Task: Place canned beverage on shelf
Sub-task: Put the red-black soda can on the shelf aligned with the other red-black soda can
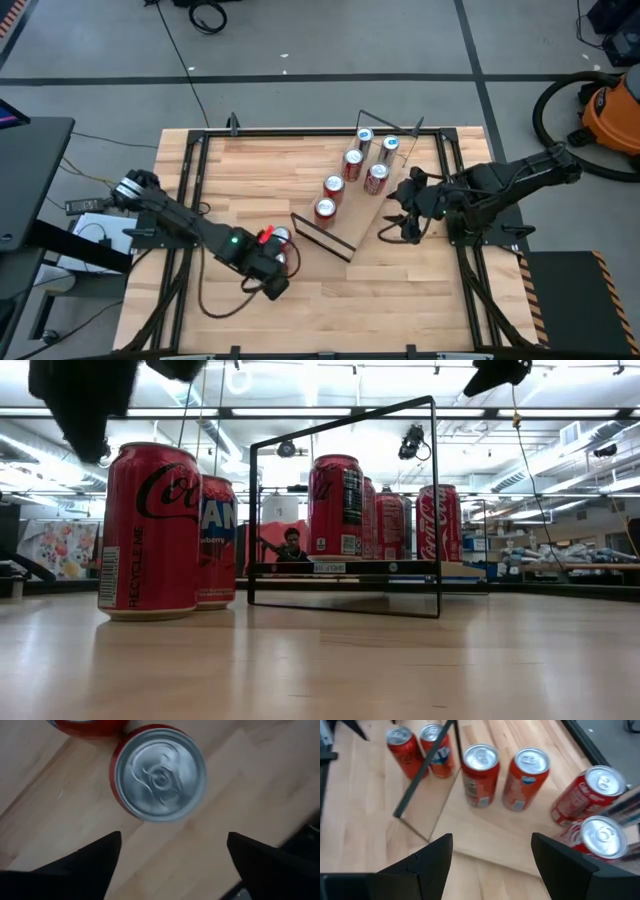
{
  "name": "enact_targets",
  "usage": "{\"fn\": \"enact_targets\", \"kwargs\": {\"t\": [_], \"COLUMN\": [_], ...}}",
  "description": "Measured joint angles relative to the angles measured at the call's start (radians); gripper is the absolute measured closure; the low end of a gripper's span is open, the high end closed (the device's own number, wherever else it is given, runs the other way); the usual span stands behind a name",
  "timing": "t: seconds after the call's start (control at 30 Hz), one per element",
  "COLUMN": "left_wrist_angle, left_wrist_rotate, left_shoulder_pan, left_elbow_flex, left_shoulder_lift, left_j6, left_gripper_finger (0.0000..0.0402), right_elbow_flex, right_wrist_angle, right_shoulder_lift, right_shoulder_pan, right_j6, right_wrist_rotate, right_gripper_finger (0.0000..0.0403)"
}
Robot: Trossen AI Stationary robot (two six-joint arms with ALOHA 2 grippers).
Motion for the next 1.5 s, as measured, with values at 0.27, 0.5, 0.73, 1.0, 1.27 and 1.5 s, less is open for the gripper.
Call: {"fn": "enact_targets", "kwargs": {"t": [0.27,0.5,0.73,1.0,1.27,1.5], "left_wrist_angle": [-0.011,0.002,0.031,0.043,0.092,0.308], "left_wrist_rotate": [-0.076,-0.139,-0.152,-0.070,0.015,0.097], "left_shoulder_pan": [0.007,0.030,0.075,0.119,0.137,0.145], "left_elbow_flex": [0.000,0.000,0.000,0.000,0.000,0.000], "left_shoulder_lift": [0.082,0.096,0.098,0.098,0.097,0.108], "left_j6": [-0.062,-0.067,-0.076,-0.077,-0.065,0.089], "left_gripper_finger": [0.0007,0.0007,0.0009,0.0069,0.0106,0.0093], "right_elbow_flex": [0.000,0.000,0.000,0.000,0.000,0.000], "right_wrist_angle": [0.000,0.000,-0.001,0.000,-0.012,-0.096], "right_shoulder_lift": [-0.002,-0.002,-0.002,-0.002,-0.002,-0.012], "right_shoulder_pan": [0.087,0.136,0.164,0.174,0.174,0.174], "right_j6": [0.062,0.109,0.142,0.142,0.111,0.073], "right_wrist_rotate": [0.006,0.055,0.096,0.116,0.117,0.094], "right_gripper_finger": [0.0124,0.0124,0.0124,0.0124,0.0124,0.0124]}}
